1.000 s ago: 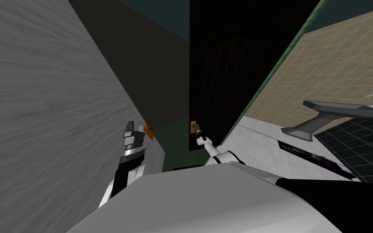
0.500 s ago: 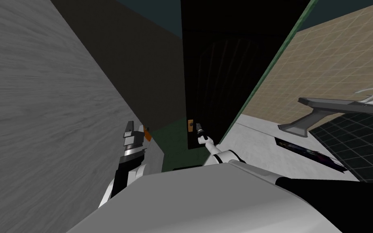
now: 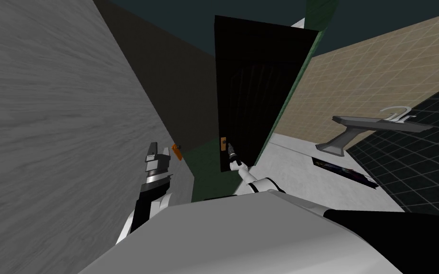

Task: Push the door open

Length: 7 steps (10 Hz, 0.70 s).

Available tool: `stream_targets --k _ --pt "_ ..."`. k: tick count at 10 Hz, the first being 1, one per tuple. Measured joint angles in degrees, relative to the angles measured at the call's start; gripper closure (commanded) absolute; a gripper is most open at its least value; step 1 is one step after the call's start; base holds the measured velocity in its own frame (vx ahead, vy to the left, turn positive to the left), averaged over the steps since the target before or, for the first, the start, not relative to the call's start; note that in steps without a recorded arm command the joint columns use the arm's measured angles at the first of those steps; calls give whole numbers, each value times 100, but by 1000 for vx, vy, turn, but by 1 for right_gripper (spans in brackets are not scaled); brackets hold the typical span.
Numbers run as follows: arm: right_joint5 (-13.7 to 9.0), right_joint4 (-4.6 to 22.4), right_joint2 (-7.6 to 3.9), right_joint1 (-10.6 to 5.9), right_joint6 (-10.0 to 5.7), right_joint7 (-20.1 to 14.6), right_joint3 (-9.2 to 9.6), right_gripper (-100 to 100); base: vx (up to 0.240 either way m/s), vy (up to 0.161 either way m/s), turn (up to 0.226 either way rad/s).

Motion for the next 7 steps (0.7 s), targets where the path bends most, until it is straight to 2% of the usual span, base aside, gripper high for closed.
stream_targets --k 1,2,3,4,7 --pt "-5 102 84 -50 -40 -10 3 -100 -56 14 -5" --pt "-5 114 95 -53 -49 -15 5 -100 77 -10 9" --pt "-3 138 0 -33 -88 -10 8 -100 179 6 13" --pt "2 -29 -77 49 -31 17 5 -100 160 17 0" --pt "-13 158 -170 -50 -139 61 -34 -100 229 23 15"
